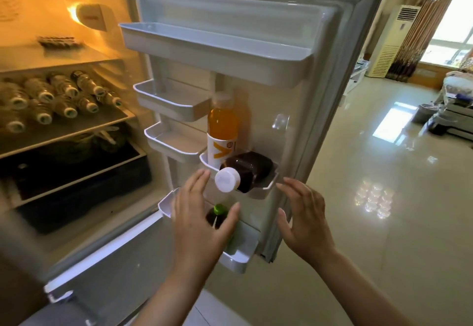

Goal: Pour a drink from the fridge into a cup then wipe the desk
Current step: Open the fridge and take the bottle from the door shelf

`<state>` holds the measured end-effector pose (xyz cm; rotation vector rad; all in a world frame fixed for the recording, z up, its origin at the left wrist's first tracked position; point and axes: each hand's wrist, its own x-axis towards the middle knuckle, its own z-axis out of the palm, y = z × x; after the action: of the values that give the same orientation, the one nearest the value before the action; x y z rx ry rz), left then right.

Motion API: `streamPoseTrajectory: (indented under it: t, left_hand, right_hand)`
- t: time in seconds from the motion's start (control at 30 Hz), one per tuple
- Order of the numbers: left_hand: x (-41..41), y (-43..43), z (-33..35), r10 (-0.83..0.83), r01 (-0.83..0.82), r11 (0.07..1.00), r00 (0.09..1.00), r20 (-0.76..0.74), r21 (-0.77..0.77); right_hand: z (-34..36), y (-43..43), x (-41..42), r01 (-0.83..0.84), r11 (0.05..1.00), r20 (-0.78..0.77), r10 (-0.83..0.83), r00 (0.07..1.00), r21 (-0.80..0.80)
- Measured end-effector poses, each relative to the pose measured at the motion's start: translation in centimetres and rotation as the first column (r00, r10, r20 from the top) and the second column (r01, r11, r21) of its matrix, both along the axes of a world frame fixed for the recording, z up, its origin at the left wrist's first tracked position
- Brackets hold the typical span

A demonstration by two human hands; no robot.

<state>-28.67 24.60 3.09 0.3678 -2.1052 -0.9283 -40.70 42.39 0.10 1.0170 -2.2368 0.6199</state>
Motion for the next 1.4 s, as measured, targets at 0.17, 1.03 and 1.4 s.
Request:
streamPoseTrajectory:
  t: [0.17, 1.03, 1.4]
  left_hand:
    - [-2.7, 1.7, -2.0, -0.005, 0.000, 0.984, 1.000, 0.026, 0.176]
    - [-6.9, 2.0, 1.0, -0.198, 0.179, 0.980, 0.925, -0.325, -0.088]
    - [-2.9, -1.0, 4.7, -0.251, 0.167, 0.949, 0.913, -0.321, -0.267]
  right_hand:
    - [0.4, -0.5, 1.0, 0.016, 0.999, 0.044, -0.017, 0.999, 0.040]
    - [1.7, 2.5, -0.3, 0.129, 0.991, 0.114, -0.132, 0.985, 0.036]
    - [3.1, 1.7, -4.5, 0.246, 0.967, 0.311, -0.217, 0.925, -0.059]
